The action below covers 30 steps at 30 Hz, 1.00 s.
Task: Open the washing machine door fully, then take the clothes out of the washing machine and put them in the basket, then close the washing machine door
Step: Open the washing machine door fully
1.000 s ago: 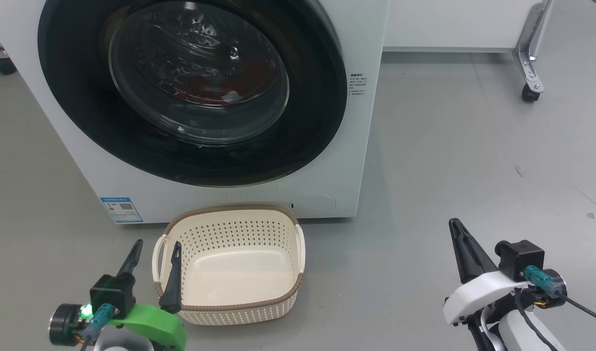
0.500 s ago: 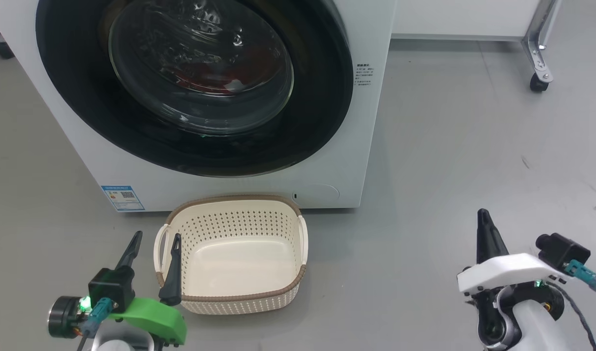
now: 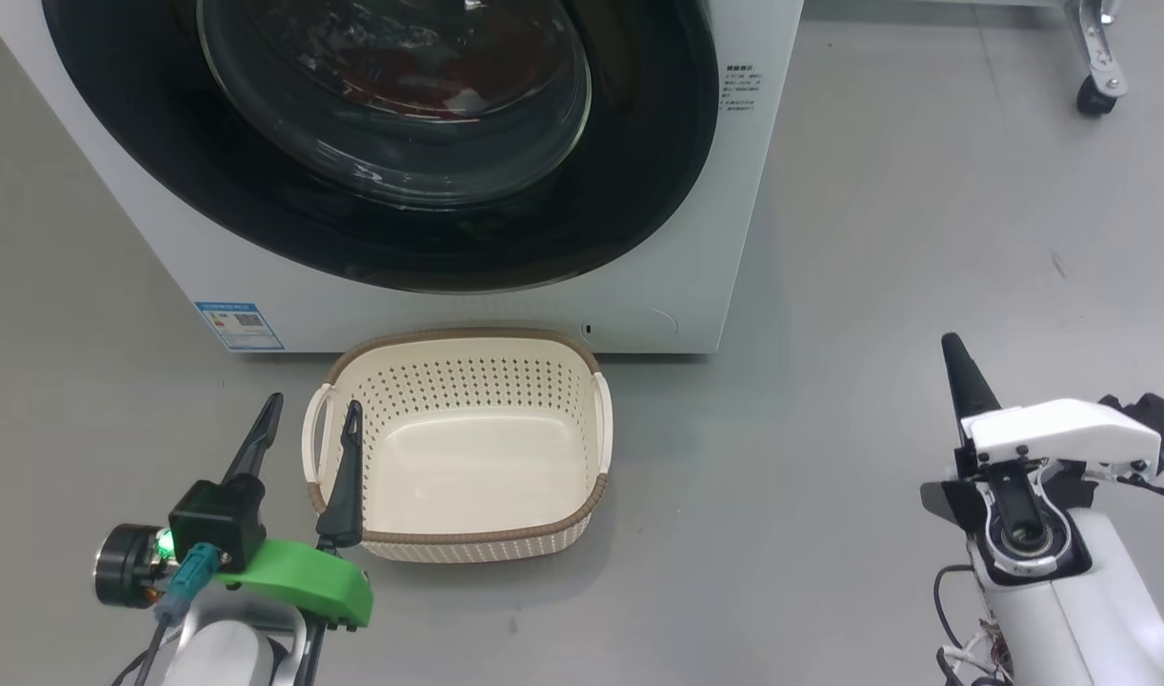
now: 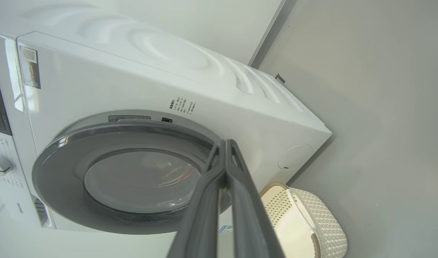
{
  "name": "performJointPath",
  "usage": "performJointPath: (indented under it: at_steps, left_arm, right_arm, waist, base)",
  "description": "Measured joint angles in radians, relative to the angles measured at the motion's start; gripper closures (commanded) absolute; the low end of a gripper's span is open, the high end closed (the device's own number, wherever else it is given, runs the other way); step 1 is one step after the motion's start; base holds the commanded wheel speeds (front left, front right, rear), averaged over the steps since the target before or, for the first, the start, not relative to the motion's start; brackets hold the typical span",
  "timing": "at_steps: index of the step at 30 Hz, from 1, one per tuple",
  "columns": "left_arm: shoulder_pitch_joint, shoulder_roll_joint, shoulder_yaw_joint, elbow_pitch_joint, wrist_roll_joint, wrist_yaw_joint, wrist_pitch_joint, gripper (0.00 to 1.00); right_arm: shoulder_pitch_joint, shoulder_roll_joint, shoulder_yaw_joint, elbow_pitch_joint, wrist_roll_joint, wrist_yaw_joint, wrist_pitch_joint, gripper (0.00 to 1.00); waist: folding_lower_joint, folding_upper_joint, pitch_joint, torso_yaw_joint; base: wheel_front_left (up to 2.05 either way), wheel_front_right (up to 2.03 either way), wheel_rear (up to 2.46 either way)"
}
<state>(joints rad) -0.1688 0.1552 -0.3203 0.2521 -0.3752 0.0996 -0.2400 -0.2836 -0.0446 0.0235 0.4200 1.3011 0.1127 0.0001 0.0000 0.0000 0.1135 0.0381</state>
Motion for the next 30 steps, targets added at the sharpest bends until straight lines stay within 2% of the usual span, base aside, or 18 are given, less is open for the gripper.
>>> performJointPath:
  at_steps: [5,9,12,19,30]
  left_arm:
    - [-0.021,-0.003,-0.008,-0.015,0.009,-0.001,0.0,0.0]
    - [-0.036,-0.01,-0.007,-0.035,0.009,-0.001,0.0,0.0]
    - [-0.058,-0.015,-0.006,-0.047,0.009,-0.001,0.0,0.0]
    - [-0.105,-0.02,-0.005,-0.076,0.009,-0.001,0.0,0.0]
    - [-0.185,-0.042,-0.026,-0.1,0.027,-0.018,-0.009,0.0]
  right_arm:
    - [-0.071,0.0,-0.013,-0.003,0.178,0.0,0.085,1.0]
    - [-0.141,-0.001,-0.03,-0.009,0.251,-0.003,0.137,1.0]
    - [-0.201,-0.003,-0.042,-0.014,0.288,-0.023,0.171,1.0]
    - [-0.332,-0.007,-0.03,-0.014,0.317,-0.064,0.228,1.0]
    - [-0.562,-0.017,-0.023,0.004,0.315,-0.126,0.25,1.0]
  waist:
    - [0.0,0.0,0.043,0.011]
    - [0.0,0.0,0.08,0.022]
    - [0.0,0.0,0.111,0.03]
    - [0.0,0.0,0.182,0.046]
    - [0.0,0.0,0.29,0.074]
  base:
    - [0.0,0.0,0.0]
    - [0.0,0.0,0.0]
    - [0.0,0.0,0.0]
    - [0.0,0.0,0.0]
    - [0.0,0.0,0.0]
